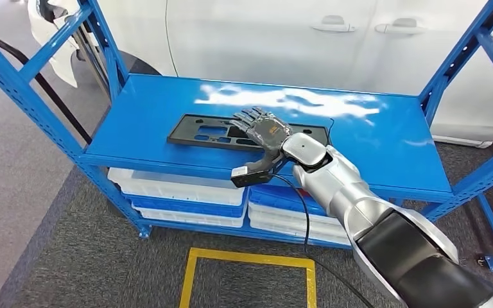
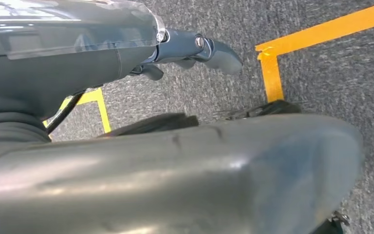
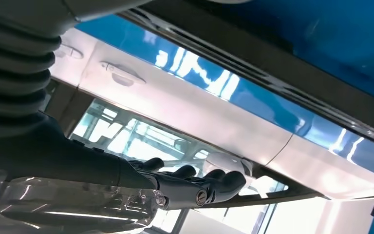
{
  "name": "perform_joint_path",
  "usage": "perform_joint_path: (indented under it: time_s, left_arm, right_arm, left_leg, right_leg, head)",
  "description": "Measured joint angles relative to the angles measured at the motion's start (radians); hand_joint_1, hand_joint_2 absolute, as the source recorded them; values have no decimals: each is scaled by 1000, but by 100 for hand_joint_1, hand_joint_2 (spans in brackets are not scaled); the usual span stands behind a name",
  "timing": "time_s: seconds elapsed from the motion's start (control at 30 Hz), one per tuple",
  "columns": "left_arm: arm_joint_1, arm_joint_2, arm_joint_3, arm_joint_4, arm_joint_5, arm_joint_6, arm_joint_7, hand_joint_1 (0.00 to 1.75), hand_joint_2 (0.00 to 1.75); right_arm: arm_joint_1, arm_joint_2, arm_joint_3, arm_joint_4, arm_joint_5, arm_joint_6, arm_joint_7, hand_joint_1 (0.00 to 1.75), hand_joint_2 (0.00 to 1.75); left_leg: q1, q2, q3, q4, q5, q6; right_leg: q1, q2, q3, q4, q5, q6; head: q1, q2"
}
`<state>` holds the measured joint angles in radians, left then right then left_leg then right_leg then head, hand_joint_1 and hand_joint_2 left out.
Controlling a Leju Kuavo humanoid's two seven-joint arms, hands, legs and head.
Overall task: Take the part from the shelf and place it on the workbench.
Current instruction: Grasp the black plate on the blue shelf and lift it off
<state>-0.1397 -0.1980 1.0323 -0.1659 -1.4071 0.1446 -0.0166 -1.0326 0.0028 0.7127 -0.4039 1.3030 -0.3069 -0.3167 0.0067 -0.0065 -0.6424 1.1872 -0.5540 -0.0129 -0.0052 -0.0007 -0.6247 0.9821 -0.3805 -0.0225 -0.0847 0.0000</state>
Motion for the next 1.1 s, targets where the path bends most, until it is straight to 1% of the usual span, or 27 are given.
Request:
perform_joint_path:
  time_s: [0.03, 0.07, 0.1, 0.13, 0.17, 0.2, 0.23, 0.27, 0.37, 0.4, 0.43, 0.47, 0.53, 0.57, 0.6, 0.63, 0.7, 0.73, 0.77, 0.83, 0.87, 0.9, 0.93, 0.97, 1.03, 1.07, 1.1]
  left_arm:
    - [0, 0, 0, 0, 0, 0, 0, 0, 0]
    - [1, 0, 0, 0, 0, 0, 1, 0, 0]
    - [1, 1, 0, 0, 0, 0, 2, 0, 0]
    - [1, 1, 0, 0, -1, -1, 2, 0, 0]
    - [1, 1, 0, 0, -1, -1, 3, 0, 0]
    - [1, 1, 0, 0, -2, -1, 3, 0, 0]
    - [0, 1, 0, -1, -2, -1, 3, 0, 0]
    - [0, 1, 0, -1, -3, -2, 3, 0, 0]
    - [0, 2, 0, -1, -3, -2, 3, 0, 0]
    - [-1, 1, 0, -1, -3, -2, 3, 0, 0]
    - [-2, 1, 0, -1, -3, -2, 3, 0, 0]
    - [-3, 1, 0, -2, -3, -2, 3, 0, 0]
    - [-4, 1, 0, -2, -3, -3, 3, 0, 0]
    - [-4, 1, 0, -2, -3, -3, 3, 0, 0]
    - [-4, 1, 0, -2, -3, -4, 2, 0, 0]
    - [-4, 1, 0, -2, -3, -4, 2, 0, 0]
    - [-5, 1, 0, -2, -3, -4, 0, 0, 0]
    - [-5, 1, 0, -2, -3, -4, 0, 0, 0]
    - [-6, 1, 0, -2, -3, -5, 0, 0, 0]
    - [-7, 1, 0, -2, -3, -6, 0, 0, 0]
    - [-6, 1, 0, -2, -3, -6, 0, 0, 0]
    - [-6, 1, 0, -3, -3, -7, 0, 0, 0]
    - [-6, 1, 0, -3, -3, -7, 0, 0, 0]
    - [-6, 2, 0, -4, -3, -7, 0, 0, 0]
    - [-6, 2, 0, -4, -2, -7, 0, 0, 0]
    - [-5, 2, 0, -4, -2, -8, 1, 0, 0]
    - [-4, 2, 0, -4, -1, -8, 1, 0, 0]
  right_arm:
    - [3, 1, 1, 1, 2, 0, 5, 0, 175]
    - [7, 2, 1, 3, 4, 1, 10, 0, 175]
    - [9, 2, 2, 5, 7, 1, 17, 0, 175]
    - [11, 2, 3, 6, 8, 2, 25, 0, 175]
    - [10, 1, 4, 7, 10, 2, 32, 0, 175]
    - [10, 1, 4, 7, 12, 3, 39, 0, 175]
    - [8, 1, 4, 8, 15, 4, 46, 0, 175]
    - [8, 1, 5, 8, 20, 5, 53, 0, 175]
    - [6, 1, 9, 9, 40, 9, 70, 0, 175]
    - [4, 0, 10, 10, 46, 11, 74, 0, 175]
    - [3, -1, 12, 11, 52, 15, 77, 0, 175]
    - [2, -2, 13, 12, 57, 18, 80, 0, 175]
    - [4, -3, 18, 16, 68, 23, 88, 0, 175]
    - [7, -4, 21, 19, 74, 25, 92, 0, 175]
    - [8, -4, 24, 21, 79, 28, 96, 0, 175]
    - [7, -5, 27, 22, 83, 32, 99, 0, 175]
    - [1, -7, 31, 24, 87, 39, 104, 0, 175]
    - [-3, -8, 32, 24, 89, 43, 106, 0, 175]
    - [-6, -8, 33, 24, 90, 47, 107, 0, 175]
    - [-8, -9, 34, 26, 90, 59, 109, 0, 175]
    - [-9, -10, 34, 27, 90, 65, 110, 0, 175]
    - [-10, -11, 34, 28, 91, 69, 112, 0, 175]
    - [-12, -12, 35, 29, 91, 72, 113, 0, 175]
    - [-13, -12, 35, 30, 92, 74, 114, 0, 175]
    - [-14, -12, 37, 32, 95, 80, 116, 0, 175]
    - [-14, -12, 39, 34, 98, 89, 117, 0, 175]
    - [-13, -12, 40, 37, 101, 103, 119, 0, 175]
  left_leg:
    - [2, 0, -38, 63, -19, -4]
    - [4, 0, -64, 99, -21, -8]
    - [6, 0, -71, 96, -3, -11]
    - [8, 0, -58, 53, 32, -13]
    - [10, 1, -29, -16, 73, -13]
    - [11, 1, 0, -83, 102, -11]
    - [10, 1, 22, -130, 120, -6]
    - [9, 1, 33, -156, 125, 0]
    - [7, -1, 37, -165, 126, 21]
    - [8, 0, 39, -169, 129, 27]
    - [9, 0, 40, -172, 131, 32]
    - [10, 1, 41, -174, 132, 36]
    - [10, 1, 41, -174, 132, 38]
    - [10, 1, 41, -174, 132, 38]
    - [10, 1, 42, -174, 131, 38]
    - [10, 0, 43, -173, 131, 37]
    - [9, -1, 45, -172, 128, 32]
    - [7, -2, 45, -171, 126, 28]
    - [6, -2, 45, -171, 124, 23]
    - [5, -2, 46, -173, 124, 12]
    - [5, -1, 46, -174, 122, 6]
    - [6, -1, 43, -166, 115, 1]
    - [6, 0, 34, -142, 99, -3]
    - [6, 0, 13, -95, 72, -6]
    - [7, 1, -52, 44, 10, -10]
    - [7, 1, -82, 101, -7, -11]
    - [7, 1, -95, 121, -4, -10]
  right_leg:
    - [0, 0, 1, 1, -2, -1]
    - [0, 0, 1, 3, -5, 0]
    - [0, 1, 2, 7, -9, 1]
    - [-1, 1, 2, 12, -13, 3]
    - [-2, 1, 3, 18, -18, 7]
    - [0, 2, 3, 24, -23, 11]
    - [1, 3, 2, 30, -27, 16]
    - [3, 4, 1, 33, -29, 22]
    - [1, 4, 0, 35, -32, 39]
    - [-1, 4, -5, 48, -42, 45]
    - [-2, 4, -18, 79, -62, 50]
    - [-4, 3, -42, 131, -92, 54]
    - [-7, 3, -106, 264, -151, 60]
    - [-8, 3, -128, 308, -162, 62]
    - [-9, 3, -134, 317, -154, 62]
    - [-10, 3, -119, 284, -128, 61]
    - [-9, 3, -51, 143, -63, 54]
    - [-6, 3, -22, 83, -42, 49]
    - [-3, 3, -5, 46, -33, 44]
    - [2, 4, -1, 34, -33, 33]
    - [0, 4, 1, 32, -32, 27]
    - [-2, 3, 3, 28, -31, 21]
    - [-4, 3, 6, 25, -29, 14]
    - [-6, 2, 8, 22, -29, 9]
    - [-2, 2, 10, 22, -31, 3]
    - [0, 2, 10, 23, -32, 1]
    - [2, 2, 11, 23, -33, 0]
  head:
    - [0, 0]
    - [0, 0]
    - [0, 0]
    - [0, 0]
    - [0, 0]
    - [0, 0]
    - [0, 0]
    - [0, 0]
    - [0, 0]
    - [0, 0]
    - [0, 0]
    - [0, 0]
    - [0, 0]
    - [0, 0]
    - [0, 0]
    - [0, 0]
    - [0, 0]
    - [0, 0]
    - [0, 0]
    - [0, 0]
    - [0, 0]
    - [0, 0]
    - [0, 0]
    - [0, 0]
    - [0, 0]
    - [0, 0]
    - [0, 0]
